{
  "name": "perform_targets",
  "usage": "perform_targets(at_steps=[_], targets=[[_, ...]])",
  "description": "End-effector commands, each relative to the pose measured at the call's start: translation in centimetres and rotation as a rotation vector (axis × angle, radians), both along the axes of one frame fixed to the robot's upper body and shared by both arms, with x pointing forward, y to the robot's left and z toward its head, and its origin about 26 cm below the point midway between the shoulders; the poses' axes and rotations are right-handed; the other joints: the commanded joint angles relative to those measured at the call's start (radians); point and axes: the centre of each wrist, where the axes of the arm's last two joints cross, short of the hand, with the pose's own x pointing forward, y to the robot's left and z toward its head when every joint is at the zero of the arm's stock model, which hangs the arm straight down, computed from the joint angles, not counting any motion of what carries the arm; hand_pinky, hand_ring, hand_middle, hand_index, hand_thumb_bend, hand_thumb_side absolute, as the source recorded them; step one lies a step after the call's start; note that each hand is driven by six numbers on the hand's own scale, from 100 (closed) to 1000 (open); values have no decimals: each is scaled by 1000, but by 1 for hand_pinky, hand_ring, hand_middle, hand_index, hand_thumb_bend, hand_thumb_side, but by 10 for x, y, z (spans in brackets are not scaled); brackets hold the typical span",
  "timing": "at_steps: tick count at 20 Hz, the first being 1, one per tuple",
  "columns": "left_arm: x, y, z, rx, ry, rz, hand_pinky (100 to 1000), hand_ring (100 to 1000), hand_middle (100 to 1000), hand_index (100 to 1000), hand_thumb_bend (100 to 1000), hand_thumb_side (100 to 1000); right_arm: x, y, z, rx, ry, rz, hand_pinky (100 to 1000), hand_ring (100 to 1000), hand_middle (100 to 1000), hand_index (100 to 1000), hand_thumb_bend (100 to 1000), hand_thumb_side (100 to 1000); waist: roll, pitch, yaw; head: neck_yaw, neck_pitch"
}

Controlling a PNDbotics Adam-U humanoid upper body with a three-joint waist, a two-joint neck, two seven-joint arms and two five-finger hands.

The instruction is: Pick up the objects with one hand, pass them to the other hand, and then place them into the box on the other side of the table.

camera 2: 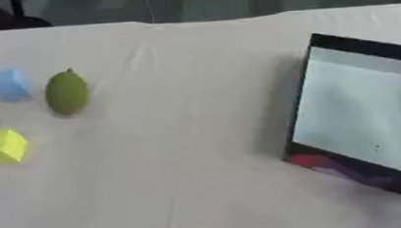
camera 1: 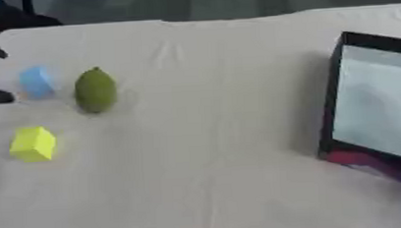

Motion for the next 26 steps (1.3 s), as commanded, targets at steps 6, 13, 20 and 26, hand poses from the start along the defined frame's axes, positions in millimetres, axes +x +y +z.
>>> perform_targets(at_steps=[6, 13, 20, 26], targets=[[0, 5, 6, 91, 72, -14, 862, 826, 755, 756, 672, 147, -1, -2, 9, -43, -17, 5, 1000, 1000, 1000, 1000, 100, 576, 14, -26, 0, 18, -1], [3, 3, -1, 102, 104, -12, 855, 824, 754, 759, 689, 192, -1, -2, 9, -47, -14, 6, 1000, 1000, 1000, 1000, 100, 576, 15, -28, 1, 37, -4], [3, 7, -13, 110, 170, -10, 844, 813, 744, 758, 703, 224, -1, -2, 8, -51, -9, 8, 1000, 1000, 1000, 1000, 100, 579, 17, -29, 2, 37, -1], [2, 9, -28, 121, 190, -1, 836, 805, 736, 750, 720, 220, -1, -2, 8, -54, -6, 12, 1000, 1000, 1000, 1000, 100, 582, 17, -30, 2, 35, -3]])
